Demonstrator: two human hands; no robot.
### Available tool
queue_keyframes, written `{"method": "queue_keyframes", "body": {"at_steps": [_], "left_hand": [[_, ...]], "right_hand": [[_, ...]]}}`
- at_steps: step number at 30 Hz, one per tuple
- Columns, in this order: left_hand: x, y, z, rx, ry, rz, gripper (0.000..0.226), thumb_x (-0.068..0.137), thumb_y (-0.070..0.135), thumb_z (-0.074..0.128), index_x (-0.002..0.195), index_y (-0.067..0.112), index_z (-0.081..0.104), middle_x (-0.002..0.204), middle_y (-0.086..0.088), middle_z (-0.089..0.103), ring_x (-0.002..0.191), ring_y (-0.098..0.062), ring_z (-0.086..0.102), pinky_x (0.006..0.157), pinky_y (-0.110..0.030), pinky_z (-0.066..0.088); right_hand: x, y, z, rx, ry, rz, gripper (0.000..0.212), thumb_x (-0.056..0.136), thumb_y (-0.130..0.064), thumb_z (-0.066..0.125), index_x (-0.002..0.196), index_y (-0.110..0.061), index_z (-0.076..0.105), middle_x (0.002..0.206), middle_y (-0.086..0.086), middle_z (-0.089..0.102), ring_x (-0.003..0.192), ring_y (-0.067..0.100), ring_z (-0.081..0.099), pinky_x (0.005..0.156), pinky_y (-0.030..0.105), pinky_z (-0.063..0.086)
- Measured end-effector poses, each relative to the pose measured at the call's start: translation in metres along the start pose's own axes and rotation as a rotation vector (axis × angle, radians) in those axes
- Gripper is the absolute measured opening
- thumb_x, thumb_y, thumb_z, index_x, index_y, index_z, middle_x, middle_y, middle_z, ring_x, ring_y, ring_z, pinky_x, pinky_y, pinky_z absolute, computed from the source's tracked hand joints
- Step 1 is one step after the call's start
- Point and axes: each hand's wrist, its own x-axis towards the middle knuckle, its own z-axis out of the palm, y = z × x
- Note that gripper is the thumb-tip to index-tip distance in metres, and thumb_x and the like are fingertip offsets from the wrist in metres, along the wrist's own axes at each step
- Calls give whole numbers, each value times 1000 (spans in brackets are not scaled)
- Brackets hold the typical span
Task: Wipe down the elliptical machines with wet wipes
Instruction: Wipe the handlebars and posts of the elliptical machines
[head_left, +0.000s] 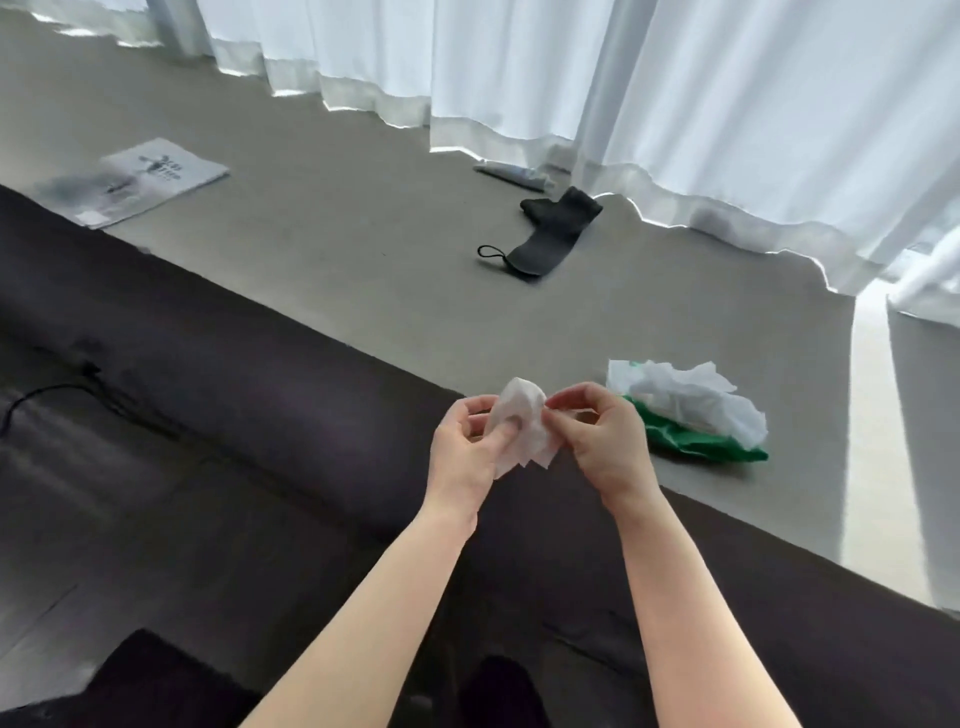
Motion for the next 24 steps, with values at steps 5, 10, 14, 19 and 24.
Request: {"method": "queue_keyframes", "body": {"at_steps": [5,10,14,19,24], "left_hand": [[69,-6,43,166,48,109,9,91,21,69,94,26,62,86,0,69,74,-9,66,64,-23,52],[125,-20,81,624,93,250,17,92,28,68,107,24,64,94,6,69,86,-16,63,75,-29,45],[136,-42,93,915,228,506,37,87,30,57,120,16,64,125,-6,62,118,-31,55,99,-49,39],[121,-43,129,942,152,860,22,88,31,57,107,24,66,124,-2,62,125,-21,50,111,-63,22],[118,-44,164,943,-239,875,43,81,34,57,123,29,56,122,4,62,119,-15,55,111,-54,29]], "right_hand": [[52,16,-46,-239,44,-123,10,84,-21,73,85,-28,67,82,-17,66,71,-3,57,66,9,41],[87,51,-133,-449,158,-101,17,83,-15,74,91,-29,67,90,-19,61,80,5,57,72,8,37],[103,77,-154,-569,35,-117,20,81,-14,74,98,-25,72,103,-13,59,101,13,55,94,36,38],[118,91,-147,-611,25,-174,7,83,-22,64,78,-25,68,96,-15,60,96,15,57,86,26,22],[121,90,-160,-598,-56,-226,15,83,-21,54,93,-24,66,105,-14,63,105,10,53,92,22,22]]}}
